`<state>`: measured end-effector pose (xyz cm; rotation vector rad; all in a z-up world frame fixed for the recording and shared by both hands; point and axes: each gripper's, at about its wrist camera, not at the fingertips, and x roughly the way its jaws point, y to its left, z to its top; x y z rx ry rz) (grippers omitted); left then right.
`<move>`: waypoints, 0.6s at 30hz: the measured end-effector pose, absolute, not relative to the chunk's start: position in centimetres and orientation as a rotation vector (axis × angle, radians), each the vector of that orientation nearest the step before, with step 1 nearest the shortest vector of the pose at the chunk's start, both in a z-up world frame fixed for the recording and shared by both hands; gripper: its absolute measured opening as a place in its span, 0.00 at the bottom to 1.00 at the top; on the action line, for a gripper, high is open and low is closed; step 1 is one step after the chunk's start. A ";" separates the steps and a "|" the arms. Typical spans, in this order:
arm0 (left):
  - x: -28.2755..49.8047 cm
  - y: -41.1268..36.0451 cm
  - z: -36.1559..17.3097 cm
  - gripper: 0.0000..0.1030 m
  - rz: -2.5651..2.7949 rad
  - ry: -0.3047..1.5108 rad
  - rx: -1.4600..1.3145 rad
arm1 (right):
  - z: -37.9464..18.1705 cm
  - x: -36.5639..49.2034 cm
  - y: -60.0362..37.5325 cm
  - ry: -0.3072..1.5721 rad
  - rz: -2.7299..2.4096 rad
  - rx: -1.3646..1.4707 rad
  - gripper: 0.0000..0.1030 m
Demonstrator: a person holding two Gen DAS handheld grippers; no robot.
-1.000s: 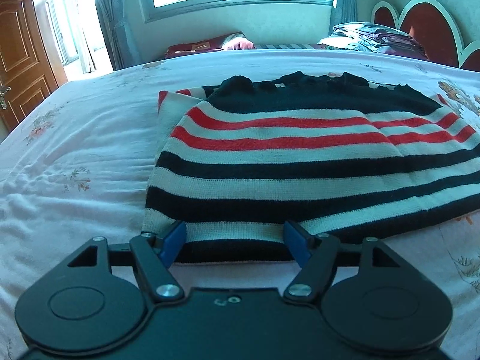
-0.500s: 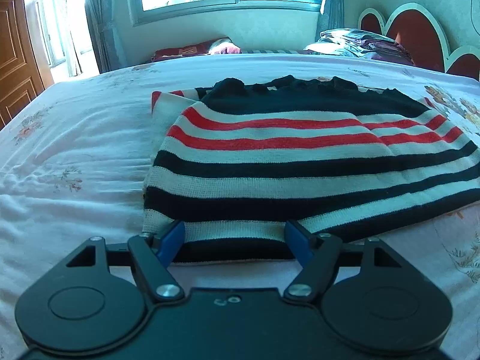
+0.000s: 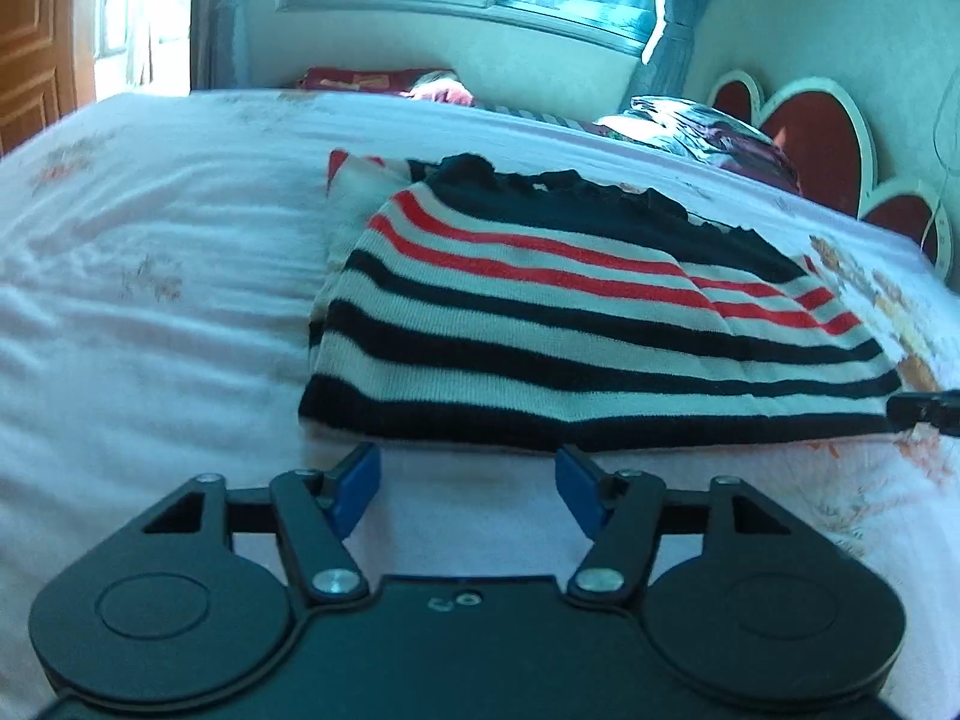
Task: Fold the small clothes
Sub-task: 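Grasp the folded sweater edge with both grippers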
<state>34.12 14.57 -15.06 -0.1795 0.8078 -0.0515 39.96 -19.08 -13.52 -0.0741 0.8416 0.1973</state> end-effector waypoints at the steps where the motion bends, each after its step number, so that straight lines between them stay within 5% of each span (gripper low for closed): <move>1: 33.9 15.1 -15.5 0.44 -0.029 0.814 -0.238 | -13.4 40.3 -18.5 0.835 0.220 -0.056 0.08; 12: 36.8 20.4 -18.4 0.50 0.125 0.606 -0.925 | -12.8 47.0 -14.2 0.851 0.381 0.181 0.07; 15: 38.3 20.8 -18.6 0.48 0.149 0.581 -0.963 | -12.7 48.5 -13.4 0.847 0.407 0.167 0.07; 18: 39.9 21.2 -18.9 0.30 0.178 0.590 -0.962 | -13.2 49.6 -12.4 0.861 0.431 0.151 0.07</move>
